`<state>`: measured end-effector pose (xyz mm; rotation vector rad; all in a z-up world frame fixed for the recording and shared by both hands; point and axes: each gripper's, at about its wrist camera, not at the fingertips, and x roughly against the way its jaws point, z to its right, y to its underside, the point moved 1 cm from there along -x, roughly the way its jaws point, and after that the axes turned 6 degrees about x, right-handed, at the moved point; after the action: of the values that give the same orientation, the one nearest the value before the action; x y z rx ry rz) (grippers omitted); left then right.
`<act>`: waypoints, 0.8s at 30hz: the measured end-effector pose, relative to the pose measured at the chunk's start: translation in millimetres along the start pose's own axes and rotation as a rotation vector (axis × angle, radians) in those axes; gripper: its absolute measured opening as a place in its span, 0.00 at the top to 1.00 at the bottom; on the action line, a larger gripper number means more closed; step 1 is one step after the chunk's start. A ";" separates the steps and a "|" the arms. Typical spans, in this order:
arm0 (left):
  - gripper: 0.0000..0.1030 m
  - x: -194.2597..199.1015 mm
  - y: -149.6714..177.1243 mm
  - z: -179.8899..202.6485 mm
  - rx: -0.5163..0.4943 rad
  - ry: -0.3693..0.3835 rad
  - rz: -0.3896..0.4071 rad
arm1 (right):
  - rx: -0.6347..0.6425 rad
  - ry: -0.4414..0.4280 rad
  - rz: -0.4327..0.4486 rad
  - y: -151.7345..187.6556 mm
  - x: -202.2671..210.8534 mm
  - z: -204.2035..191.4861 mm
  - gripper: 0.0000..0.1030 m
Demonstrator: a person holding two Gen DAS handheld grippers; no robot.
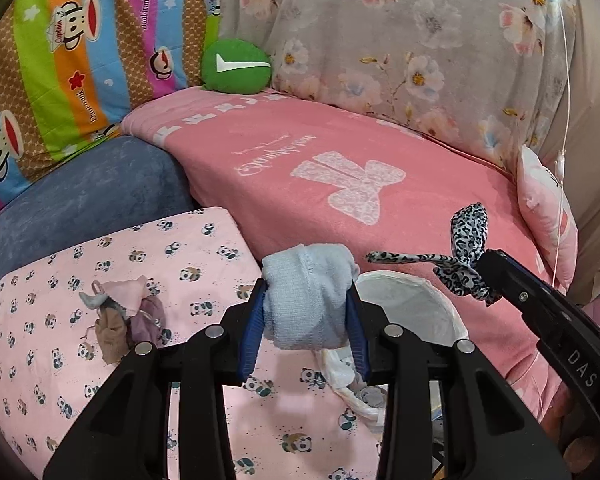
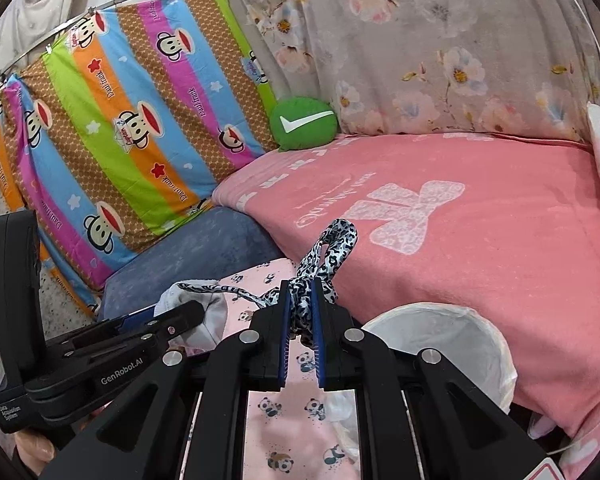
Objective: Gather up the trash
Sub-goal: 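Release the blue sock and leopard scrunchie into the wastebasket with both tools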
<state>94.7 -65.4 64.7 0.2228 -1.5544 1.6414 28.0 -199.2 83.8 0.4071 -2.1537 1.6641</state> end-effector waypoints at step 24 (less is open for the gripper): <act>0.64 -33.8 14.7 84.4 -0.129 0.088 -0.083 | -0.102 0.087 -0.015 18.7 11.1 86.9 0.89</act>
<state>71.8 -153.4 50.3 0.1427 -1.5567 1.4621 -1.1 -278.5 53.8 0.3145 -2.1550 1.5272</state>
